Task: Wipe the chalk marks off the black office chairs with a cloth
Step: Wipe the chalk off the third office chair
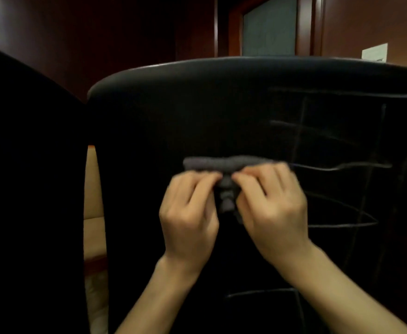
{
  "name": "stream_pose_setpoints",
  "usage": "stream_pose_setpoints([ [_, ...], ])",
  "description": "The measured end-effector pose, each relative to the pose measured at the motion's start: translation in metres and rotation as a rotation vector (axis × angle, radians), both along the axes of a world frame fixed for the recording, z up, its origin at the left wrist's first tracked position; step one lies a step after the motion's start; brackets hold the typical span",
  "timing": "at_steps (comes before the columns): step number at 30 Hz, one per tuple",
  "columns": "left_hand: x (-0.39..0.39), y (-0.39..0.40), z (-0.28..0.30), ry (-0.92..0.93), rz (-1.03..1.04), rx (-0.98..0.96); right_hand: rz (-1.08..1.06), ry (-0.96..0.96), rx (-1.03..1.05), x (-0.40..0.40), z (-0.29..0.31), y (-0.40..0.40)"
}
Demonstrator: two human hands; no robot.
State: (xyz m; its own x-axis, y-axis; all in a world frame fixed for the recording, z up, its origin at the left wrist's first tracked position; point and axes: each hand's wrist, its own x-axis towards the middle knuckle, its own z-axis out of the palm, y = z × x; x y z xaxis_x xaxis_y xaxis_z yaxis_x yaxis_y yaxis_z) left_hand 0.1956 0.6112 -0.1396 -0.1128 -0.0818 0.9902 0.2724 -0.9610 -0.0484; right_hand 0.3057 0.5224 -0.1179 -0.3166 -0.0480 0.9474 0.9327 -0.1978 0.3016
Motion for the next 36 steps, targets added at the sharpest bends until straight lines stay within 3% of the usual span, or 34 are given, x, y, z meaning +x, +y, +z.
stream_pose_setpoints([
  [4, 0.004, -0.005, -0.023, 0.03, -0.01, -0.028, 0.048, 0.014, -0.078, 0.004, -0.024, -0.005],
  [12, -0.004, -0.017, 0.091, -0.087, 0.015, 0.092, 0.033, 0.034, 0.143, -0.017, 0.081, -0.009],
  [15, 0.003, -0.009, 0.062, -0.041, 0.031, 0.076, -0.002, 0.084, 0.084, -0.012, 0.053, -0.005],
  [21, 0.006, -0.002, -0.084, 0.114, 0.033, -0.098, 0.037, 0.163, -0.173, -0.001, -0.083, -0.004],
  [24, 0.006, -0.007, -0.078, 0.116, -0.009, -0.092, 0.08, 0.159, -0.208, -0.001, -0.08, -0.008],
  [28, 0.006, -0.011, -0.012, 0.006, -0.03, -0.065, 0.109, 0.133, -0.065, -0.005, -0.015, -0.006],
  [31, 0.01, -0.017, 0.013, -0.044, -0.015, -0.065, 0.114, 0.178, 0.021, -0.009, 0.002, -0.004],
  [36, 0.014, -0.008, -0.064, 0.05, -0.017, -0.108, 0.07, 0.235, -0.091, -0.003, -0.067, 0.0],
])
